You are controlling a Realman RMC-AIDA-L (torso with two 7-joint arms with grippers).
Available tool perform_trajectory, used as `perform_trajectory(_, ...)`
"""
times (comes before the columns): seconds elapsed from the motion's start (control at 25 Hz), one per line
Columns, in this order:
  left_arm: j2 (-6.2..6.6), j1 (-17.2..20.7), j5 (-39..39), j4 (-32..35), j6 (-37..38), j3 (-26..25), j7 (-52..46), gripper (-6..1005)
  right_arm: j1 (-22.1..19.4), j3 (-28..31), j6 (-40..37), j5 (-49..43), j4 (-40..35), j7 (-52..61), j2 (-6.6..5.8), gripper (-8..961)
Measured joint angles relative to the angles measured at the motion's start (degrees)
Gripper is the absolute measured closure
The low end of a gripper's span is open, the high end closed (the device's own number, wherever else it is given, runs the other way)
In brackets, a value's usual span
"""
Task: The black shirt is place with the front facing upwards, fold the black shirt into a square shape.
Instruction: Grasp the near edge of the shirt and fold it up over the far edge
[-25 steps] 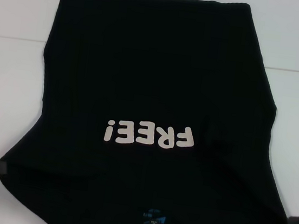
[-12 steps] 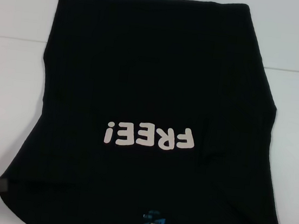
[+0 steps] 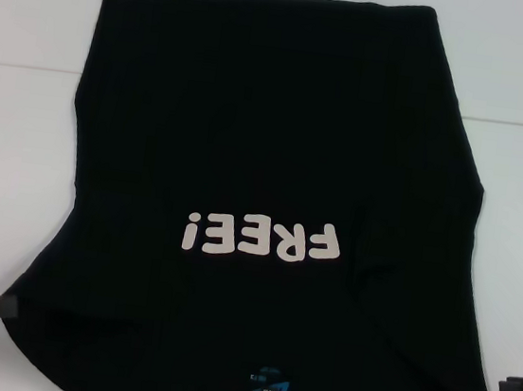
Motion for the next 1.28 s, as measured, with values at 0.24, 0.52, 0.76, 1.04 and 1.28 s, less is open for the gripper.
perform_trajectory(0.24,0.14,-1.0,-0.06,0.04,-0.84,-0.09,-0.22,993,2.5,-0.38,0.15,-3.33,0.31,1.84,-0.22,807)
perform_trajectory(0.52,0.13,-1.85,-0.54,-0.18,-2.76,-0.11,-0.43,993,3.76,3.55,1.53,-1.56,0.89,-0.96,-1.34,533)
perform_trajectory(0.76,0.02,-3.14,-1.14,-1.57,-3.85,-0.19,-0.63,993,3.8,8.42,1.0,8.89,6.57,-10.02,-4.21,511)
perform_trajectory(1.04,-0.37,-3.68,-1.17,-1.79,-4.35,-0.17,-1.46,993,3.0,14.08,-1.51,18.49,11.21,-21.34,-4.8,332)
perform_trajectory(1.28,-0.15,-3.71,-1.26,-1.79,-4.25,-0.72,-1.48,993,3.34,17.6,-1.81,23.42,15.41,-25.09,-4.81,192)
